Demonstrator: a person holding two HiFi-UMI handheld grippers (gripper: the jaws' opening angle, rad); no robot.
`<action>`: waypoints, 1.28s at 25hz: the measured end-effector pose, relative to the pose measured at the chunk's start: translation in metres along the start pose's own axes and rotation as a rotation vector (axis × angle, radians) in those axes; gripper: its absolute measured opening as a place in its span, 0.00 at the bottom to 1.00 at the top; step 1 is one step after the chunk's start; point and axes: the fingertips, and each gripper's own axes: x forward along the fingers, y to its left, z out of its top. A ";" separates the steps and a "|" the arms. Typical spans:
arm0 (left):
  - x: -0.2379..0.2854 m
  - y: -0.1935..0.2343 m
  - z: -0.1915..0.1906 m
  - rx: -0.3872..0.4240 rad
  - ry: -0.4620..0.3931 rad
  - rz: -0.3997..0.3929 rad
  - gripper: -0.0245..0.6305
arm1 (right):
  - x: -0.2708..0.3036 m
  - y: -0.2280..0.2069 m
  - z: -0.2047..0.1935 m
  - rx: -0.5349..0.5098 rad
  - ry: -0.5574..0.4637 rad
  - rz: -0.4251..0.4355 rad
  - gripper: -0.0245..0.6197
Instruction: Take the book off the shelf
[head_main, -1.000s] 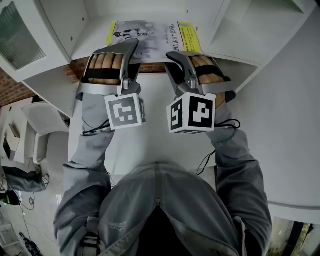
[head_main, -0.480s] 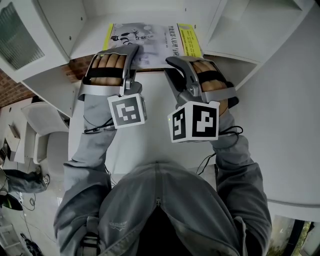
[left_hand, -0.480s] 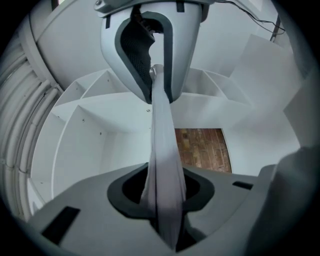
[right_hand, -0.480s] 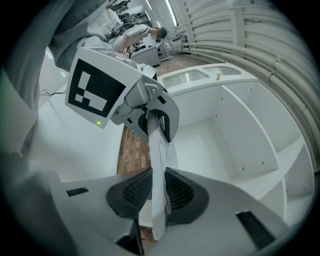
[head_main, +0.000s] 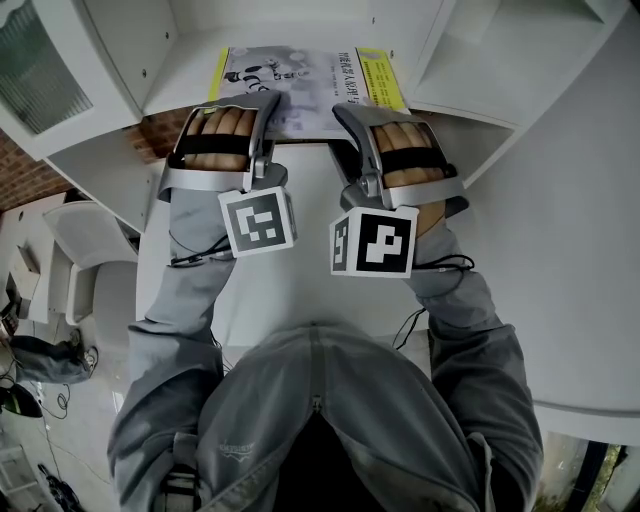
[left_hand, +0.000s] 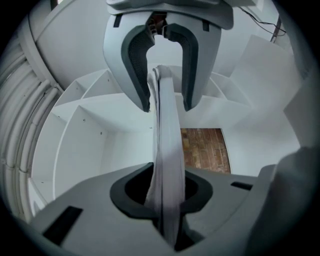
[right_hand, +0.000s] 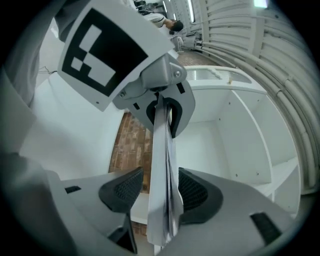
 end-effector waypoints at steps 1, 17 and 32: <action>0.000 0.000 0.000 -0.001 0.001 -0.001 0.16 | 0.003 -0.002 -0.002 -0.006 0.016 -0.016 0.38; -0.011 0.004 0.005 -0.001 0.019 0.009 0.16 | 0.034 -0.010 -0.029 -0.004 0.126 -0.067 0.42; -0.025 0.007 0.005 -0.021 0.022 0.023 0.16 | 0.017 -0.025 -0.021 0.007 0.110 -0.175 0.18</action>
